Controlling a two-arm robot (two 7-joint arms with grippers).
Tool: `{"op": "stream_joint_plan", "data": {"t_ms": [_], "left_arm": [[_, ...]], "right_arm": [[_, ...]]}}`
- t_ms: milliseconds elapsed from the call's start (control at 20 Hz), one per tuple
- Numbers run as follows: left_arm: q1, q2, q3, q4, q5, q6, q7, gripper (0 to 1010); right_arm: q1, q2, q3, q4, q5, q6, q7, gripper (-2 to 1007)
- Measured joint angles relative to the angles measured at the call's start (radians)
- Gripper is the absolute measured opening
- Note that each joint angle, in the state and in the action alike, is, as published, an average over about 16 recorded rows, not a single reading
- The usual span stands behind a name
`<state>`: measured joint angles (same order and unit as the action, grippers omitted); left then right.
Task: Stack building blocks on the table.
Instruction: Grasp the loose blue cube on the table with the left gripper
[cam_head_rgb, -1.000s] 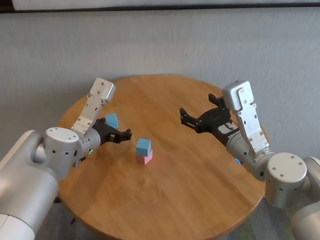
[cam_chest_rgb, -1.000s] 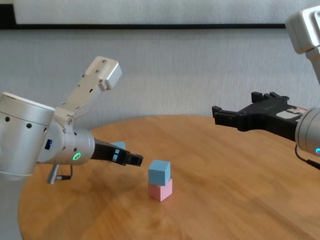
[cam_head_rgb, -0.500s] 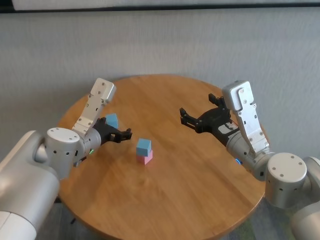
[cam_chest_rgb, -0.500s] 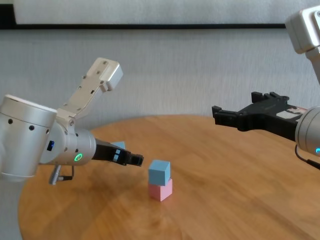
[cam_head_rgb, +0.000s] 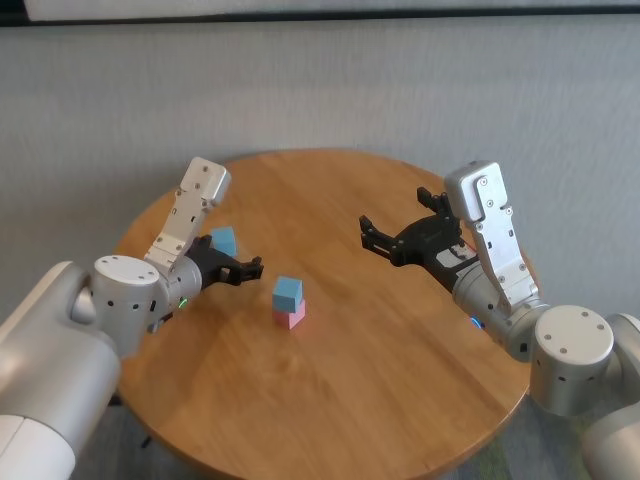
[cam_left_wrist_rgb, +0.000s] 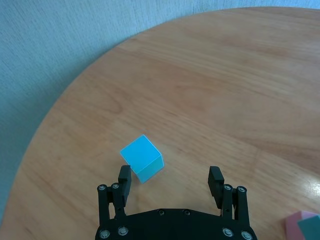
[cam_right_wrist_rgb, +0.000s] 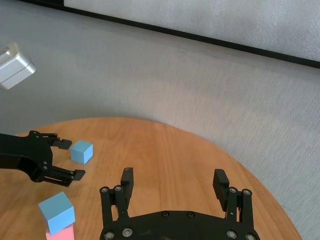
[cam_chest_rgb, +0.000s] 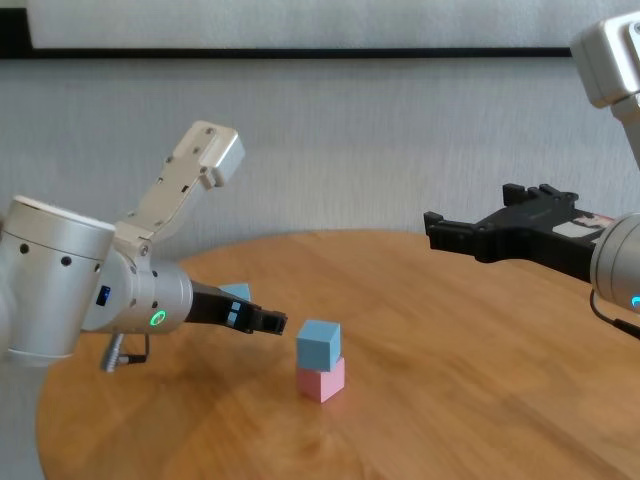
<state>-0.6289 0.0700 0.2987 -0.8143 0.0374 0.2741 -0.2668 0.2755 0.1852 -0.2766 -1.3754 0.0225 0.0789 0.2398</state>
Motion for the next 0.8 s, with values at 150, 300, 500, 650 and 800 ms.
{"op": "stream_joint_plan", "data": {"t_ms": [150, 300, 500, 650, 800], "left_arm": [[-0.006, -0.003, -0.001, 0.014, -0.001, -0.008, 0.001, 1000], [-0.01, -0.006, -0.003, 0.026, -0.001, -0.015, 0.002, 1000], [-0.015, -0.009, -0.006, 0.04, -0.004, -0.025, 0.004, 1000], [-0.018, -0.01, -0.009, 0.05, -0.005, -0.033, 0.006, 1000], [-0.023, -0.011, -0.011, 0.06, -0.007, -0.042, 0.007, 1000]], "right_arm": [[0.0, 0.0, 0.0, 0.0, 0.0, 0.0, 0.0, 1005], [0.0, 0.0, 0.0, 0.0, 0.0, 0.0, 0.0, 1005], [0.0, 0.0, 0.0, 0.0, 0.0, 0.0, 0.0, 1005], [0.0, 0.0, 0.0, 0.0, 0.0, 0.0, 0.0, 1005], [0.0, 0.0, 0.0, 0.0, 0.0, 0.0, 0.0, 1005]]}}
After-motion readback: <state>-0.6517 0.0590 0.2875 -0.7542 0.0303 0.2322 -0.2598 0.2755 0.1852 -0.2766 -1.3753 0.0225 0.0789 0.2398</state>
